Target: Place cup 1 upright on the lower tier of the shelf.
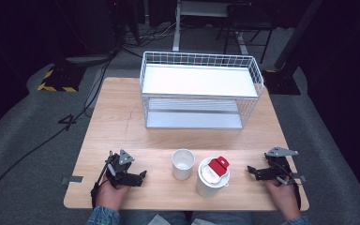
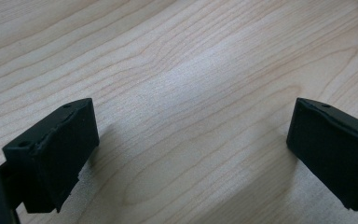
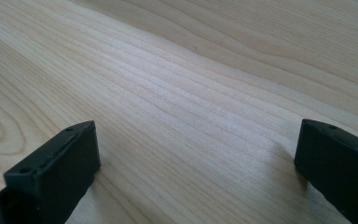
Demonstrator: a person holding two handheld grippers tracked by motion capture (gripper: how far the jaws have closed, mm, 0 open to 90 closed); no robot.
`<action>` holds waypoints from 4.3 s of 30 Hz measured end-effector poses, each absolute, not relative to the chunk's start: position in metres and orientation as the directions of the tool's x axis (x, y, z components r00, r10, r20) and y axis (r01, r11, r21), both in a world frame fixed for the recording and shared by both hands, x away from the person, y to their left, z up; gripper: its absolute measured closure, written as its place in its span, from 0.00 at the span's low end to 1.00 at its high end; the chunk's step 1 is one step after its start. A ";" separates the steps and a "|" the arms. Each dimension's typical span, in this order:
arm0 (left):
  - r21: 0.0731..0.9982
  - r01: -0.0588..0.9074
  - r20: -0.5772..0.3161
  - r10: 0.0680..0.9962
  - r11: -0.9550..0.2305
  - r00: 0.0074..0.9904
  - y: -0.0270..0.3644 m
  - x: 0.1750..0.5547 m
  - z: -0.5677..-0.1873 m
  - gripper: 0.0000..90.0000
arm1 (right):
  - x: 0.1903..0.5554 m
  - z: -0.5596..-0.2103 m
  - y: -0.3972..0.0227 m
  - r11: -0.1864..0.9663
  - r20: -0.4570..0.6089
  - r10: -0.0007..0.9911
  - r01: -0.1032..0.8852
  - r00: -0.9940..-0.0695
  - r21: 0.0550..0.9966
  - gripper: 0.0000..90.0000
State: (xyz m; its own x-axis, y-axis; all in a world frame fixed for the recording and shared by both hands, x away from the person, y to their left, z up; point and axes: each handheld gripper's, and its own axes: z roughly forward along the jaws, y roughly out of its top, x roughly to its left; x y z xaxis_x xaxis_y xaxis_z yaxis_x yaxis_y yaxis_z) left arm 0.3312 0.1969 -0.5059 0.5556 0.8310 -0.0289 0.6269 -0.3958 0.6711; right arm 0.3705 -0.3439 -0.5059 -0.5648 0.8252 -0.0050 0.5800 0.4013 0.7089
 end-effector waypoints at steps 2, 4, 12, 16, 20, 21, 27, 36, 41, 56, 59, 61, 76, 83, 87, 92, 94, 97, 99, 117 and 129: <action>0.671 0.626 -0.026 0.831 -0.398 0.556 0.197 0.331 -0.506 0.03 | 0.370 -0.506 -0.344 0.401 -0.005 0.825 0.580 -0.565 0.709 0.00; 0.671 0.626 -0.025 0.831 -0.398 0.556 0.197 0.331 -0.506 0.03 | 0.370 -0.506 -0.344 0.401 -0.005 0.825 0.580 -0.565 0.709 0.00; 0.671 0.626 -0.026 0.831 -0.398 0.556 0.197 0.331 -0.506 0.03 | 0.370 -0.506 -0.344 0.401 -0.005 0.825 0.580 -0.565 0.709 0.00; 0.671 0.627 -0.028 0.831 -0.396 0.555 0.197 0.330 -0.506 0.03 | 0.371 -0.506 -0.344 0.401 -0.006 0.825 0.580 -0.565 0.709 0.00; 0.671 0.627 -0.028 0.831 -0.396 0.555 0.197 0.330 -0.506 0.03 | 0.370 -0.506 -0.344 0.401 -0.005 0.825 0.580 -0.565 0.709 0.00; 0.669 0.628 -0.029 0.831 -0.398 0.556 0.197 0.330 -0.506 0.03 | 0.370 -0.506 -0.344 0.401 -0.005 0.825 0.580 -0.565 0.709 0.00; 0.665 0.632 -0.026 0.833 -0.398 0.552 0.196 0.330 -0.504 0.06 | 0.371 -0.506 -0.344 0.401 -0.005 0.825 0.580 -0.565 0.709 0.00; 0.739 0.571 -0.024 0.832 -0.359 0.554 0.193 0.315 -0.482 0.08 | 0.370 -0.506 -0.344 0.401 -0.005 0.825 0.580 -0.565 0.709 0.00; 0.765 0.550 -0.051 0.820 -0.335 0.571 0.191 0.309 -0.474 0.11 | 0.371 -0.506 -0.344 0.401 -0.005 0.825 0.580 -0.565 0.709 0.00; 0.839 0.481 -0.124 0.771 -0.255 0.625 0.178 0.296 -0.459 0.13 | 0.371 -0.506 -0.344 0.401 -0.005 0.825 0.580 -0.565 0.709 0.00; 0.846 0.465 -0.119 0.758 -0.261 0.641 0.171 0.293 -0.457 0.13 | 0.371 -0.506 -0.344 0.401 -0.005 0.825 0.580 -0.565 0.709 0.00; 0.852 0.453 -0.114 0.750 -0.265 0.652 0.165 0.291 -0.456 0.13 | 0.371 -0.506 -0.344 0.401 -0.006 0.825 0.580 -0.565 0.709 0.00; 0.884 0.408 -0.158 0.674 -0.230 0.722 0.134 0.282 -0.452 0.11 | 0.370 -0.506 -0.344 0.403 -0.009 0.825 0.577 -0.565 0.710 0.00; 0.890 0.394 -0.166 0.642 -0.228 0.748 0.119 0.285 -0.455 0.05 | 0.370 -0.506 -0.344 0.403 -0.009 0.825 0.577 -0.565 0.710 0.00; 0.892 0.388 -0.168 0.629 -0.231 0.759 0.110 0.288 -0.459 0.04 | 0.370 -0.506 -0.344 0.403 -0.009 0.825 0.577 -0.565 0.710 0.00; 0.894 0.381 -0.163 0.620 -0.236 0.767 0.099 0.293 -0.463 0.03 | 0.370 -0.506 -0.344 0.403 -0.009 0.825 0.577 -0.565 0.710 0.00; 0.893 0.376 -0.148 0.629 -0.246 0.763 0.096 0.296 -0.465 0.03 | 0.370 -0.506 -0.344 0.403 -0.009 0.825 0.577 -0.565 0.710 0.00; 0.888 0.392 -0.154 0.646 -0.241 0.747 0.093 0.298 -0.468 0.03 | 0.370 -0.506 -0.344 0.403 -0.009 0.825 0.577 -0.565 0.710 0.00; 0.881 0.414 -0.166 0.669 -0.230 0.724 0.089 0.303 -0.472 0.05 | 0.370 -0.506 -0.344 0.403 -0.009 0.825 0.577 -0.565 0.710 0.00; 0.858 0.424 -0.135 0.669 -0.289 0.731 0.073 0.321 -0.487 0.11 | 0.370 -0.506 -0.343 0.400 -0.008 0.827 0.579 -0.562 0.710 0.00; 0.852 0.409 -0.109 0.652 -0.328 0.751 0.067 0.324 -0.491 0.17 | 0.370 -0.506 -0.343 0.401 -0.010 0.827 0.577 -0.562 0.711 0.00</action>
